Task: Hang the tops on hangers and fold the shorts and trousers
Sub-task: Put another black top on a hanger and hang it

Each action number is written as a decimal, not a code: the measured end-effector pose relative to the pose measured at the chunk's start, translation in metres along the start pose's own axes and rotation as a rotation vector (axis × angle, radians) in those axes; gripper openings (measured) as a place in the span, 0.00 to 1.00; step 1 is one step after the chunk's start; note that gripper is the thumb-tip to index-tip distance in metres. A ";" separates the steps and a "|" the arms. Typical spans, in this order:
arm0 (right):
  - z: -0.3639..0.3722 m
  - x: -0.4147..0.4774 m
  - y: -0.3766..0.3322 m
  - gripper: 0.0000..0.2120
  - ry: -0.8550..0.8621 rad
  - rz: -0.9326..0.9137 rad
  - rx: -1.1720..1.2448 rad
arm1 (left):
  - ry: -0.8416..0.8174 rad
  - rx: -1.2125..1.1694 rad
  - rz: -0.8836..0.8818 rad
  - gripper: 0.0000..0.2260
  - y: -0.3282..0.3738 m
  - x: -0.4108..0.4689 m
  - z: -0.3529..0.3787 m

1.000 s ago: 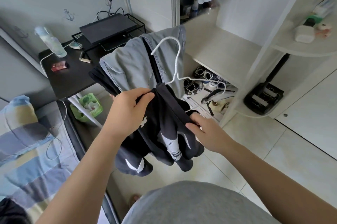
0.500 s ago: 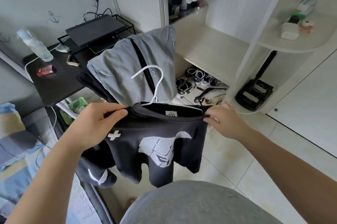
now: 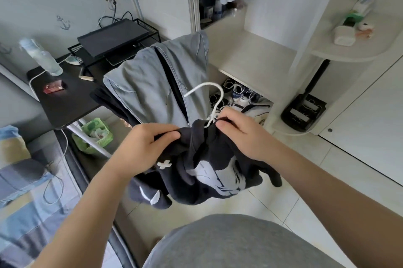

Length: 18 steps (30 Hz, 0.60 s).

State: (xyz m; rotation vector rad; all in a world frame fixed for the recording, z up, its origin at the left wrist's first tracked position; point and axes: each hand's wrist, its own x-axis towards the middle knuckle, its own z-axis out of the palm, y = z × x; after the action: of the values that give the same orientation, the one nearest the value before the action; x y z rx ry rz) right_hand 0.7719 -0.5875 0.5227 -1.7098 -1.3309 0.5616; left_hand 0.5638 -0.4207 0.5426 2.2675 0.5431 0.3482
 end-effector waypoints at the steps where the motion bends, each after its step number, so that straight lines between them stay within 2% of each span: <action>1: -0.006 0.000 0.000 0.10 0.012 -0.003 0.032 | 0.019 -0.006 0.008 0.09 -0.006 -0.001 -0.006; 4: -0.028 -0.002 0.002 0.13 0.019 0.036 0.119 | 0.097 -0.021 -0.013 0.09 -0.025 -0.004 -0.024; 7: -0.042 -0.004 0.005 0.14 -0.012 0.109 0.012 | 0.110 -0.033 0.002 0.07 -0.035 -0.005 -0.026; 11: -0.049 -0.005 0.002 0.16 -0.039 0.151 -0.072 | 0.210 -0.005 0.030 0.16 -0.039 -0.001 -0.018; 14: -0.057 -0.006 -0.001 0.15 -0.009 0.153 -0.070 | 0.222 -0.027 0.009 0.12 -0.042 0.001 -0.014; 18: -0.056 -0.010 -0.001 0.16 -0.012 0.162 -0.051 | 0.224 -0.085 -0.026 0.11 -0.042 0.001 -0.002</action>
State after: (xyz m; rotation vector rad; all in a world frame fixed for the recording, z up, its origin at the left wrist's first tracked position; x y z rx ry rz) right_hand 0.8111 -0.6165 0.5511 -1.8701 -1.2314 0.6361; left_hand 0.5518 -0.3930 0.5130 2.1502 0.6590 0.6058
